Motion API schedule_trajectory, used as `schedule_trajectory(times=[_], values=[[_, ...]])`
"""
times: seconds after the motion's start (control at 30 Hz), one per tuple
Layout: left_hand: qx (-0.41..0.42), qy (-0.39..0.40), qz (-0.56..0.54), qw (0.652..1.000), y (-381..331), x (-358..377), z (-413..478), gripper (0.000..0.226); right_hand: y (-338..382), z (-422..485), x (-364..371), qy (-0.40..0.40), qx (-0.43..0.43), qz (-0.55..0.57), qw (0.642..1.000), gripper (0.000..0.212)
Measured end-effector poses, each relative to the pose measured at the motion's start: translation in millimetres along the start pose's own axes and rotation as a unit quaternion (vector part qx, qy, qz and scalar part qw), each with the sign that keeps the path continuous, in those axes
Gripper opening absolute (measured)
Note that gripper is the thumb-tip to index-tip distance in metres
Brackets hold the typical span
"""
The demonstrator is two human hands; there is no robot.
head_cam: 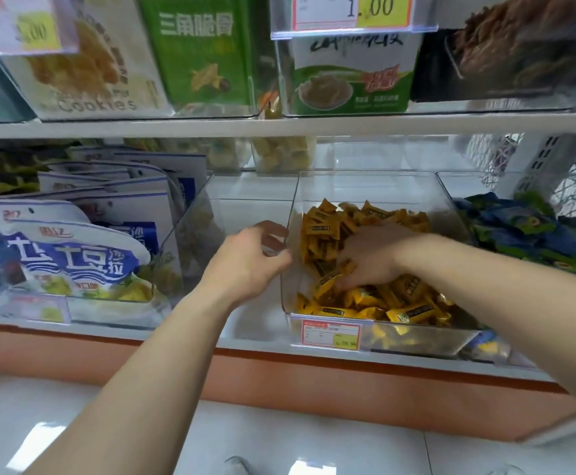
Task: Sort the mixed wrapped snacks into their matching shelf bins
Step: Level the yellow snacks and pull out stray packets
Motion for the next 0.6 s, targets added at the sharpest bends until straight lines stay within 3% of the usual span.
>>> schedule_trajectory(times=[0.2, 0.27, 0.37, 0.4, 0.5, 0.6], values=[[0.002, 0.021, -0.015, 1.000, 3.6, -0.7, -0.5, 0.037, -23.4, -15.6, -31.5, 0.079, 0.071, -0.009, 0.994, 0.078], [0.003, 0.019, -0.021, 1.000, 4.4, 0.2, 0.4, 0.036, -18.0, -10.6, -41.3, 0.012, 0.070, 0.018, 0.997, 0.076], [0.006, 0.009, -0.026, 1.000, 3.8, 2.4, 1.7, 0.036, -1.7, 16.0, -48.3, -0.203, 0.018, 0.091, 0.975, 0.048], [0.007, 0.006, -0.028, 1.000, 3.5, 3.4, 1.9, 0.037, 2.1, 27.3, -47.3, -0.210, 0.006, 0.119, 0.970, 0.047], [0.008, 0.003, -0.034, 0.999, 2.8, 6.1, 2.2, 0.038, 8.1, 59.7, -36.2, -0.065, 0.036, 0.124, 0.990, 0.090], [0.005, 0.002, -0.036, 0.999, 2.8, 6.2, 3.2, 0.038, 9.4, 74.1, -35.2, -0.037, 0.077, 0.078, 0.993, 0.101]])
Point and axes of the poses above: each hand's wrist, its own z-axis towards the middle knuckle, its own x-axis out of the palm, y = z × x, the point moved 2 cm from there along z, towards the middle knuckle, and after that the axes turned 8 degrees about y, right-handed, at the moved point
